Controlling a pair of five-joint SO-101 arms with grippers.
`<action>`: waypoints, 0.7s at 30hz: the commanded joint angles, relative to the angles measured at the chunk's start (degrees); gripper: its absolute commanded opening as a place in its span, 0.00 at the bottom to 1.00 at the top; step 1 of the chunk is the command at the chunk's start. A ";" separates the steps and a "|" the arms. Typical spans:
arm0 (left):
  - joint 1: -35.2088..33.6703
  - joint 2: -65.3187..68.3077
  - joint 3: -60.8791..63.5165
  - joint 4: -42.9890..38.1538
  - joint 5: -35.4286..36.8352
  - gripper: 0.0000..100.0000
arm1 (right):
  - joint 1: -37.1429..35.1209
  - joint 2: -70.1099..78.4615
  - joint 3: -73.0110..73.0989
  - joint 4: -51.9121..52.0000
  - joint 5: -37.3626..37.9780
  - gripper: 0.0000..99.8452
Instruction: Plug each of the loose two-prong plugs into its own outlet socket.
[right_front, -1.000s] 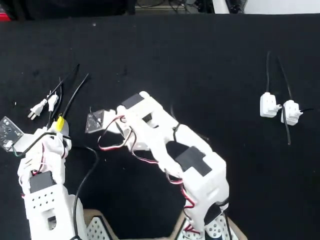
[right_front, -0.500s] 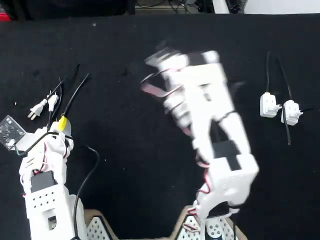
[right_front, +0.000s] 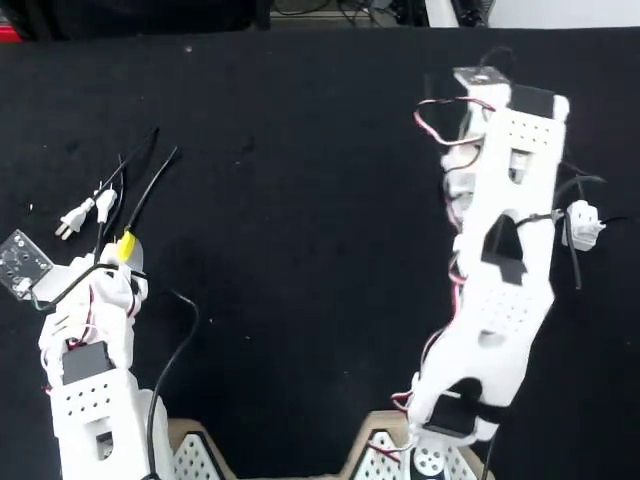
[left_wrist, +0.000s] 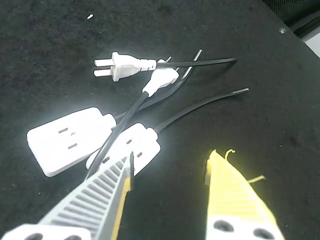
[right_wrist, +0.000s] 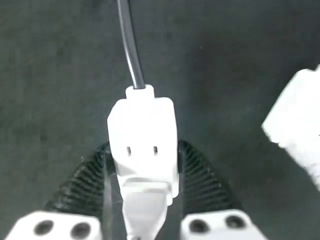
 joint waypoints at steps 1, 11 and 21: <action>0.40 -0.88 -3.56 -0.70 0.26 0.24 | 4.66 5.85 -14.90 1.58 -0.26 0.01; 0.40 -0.88 -3.56 -0.70 0.26 0.24 | 6.77 19.12 -26.24 1.67 -0.44 0.01; 0.40 -0.88 -3.56 -0.70 0.26 0.24 | 7.47 21.05 -26.07 1.85 -3.08 0.02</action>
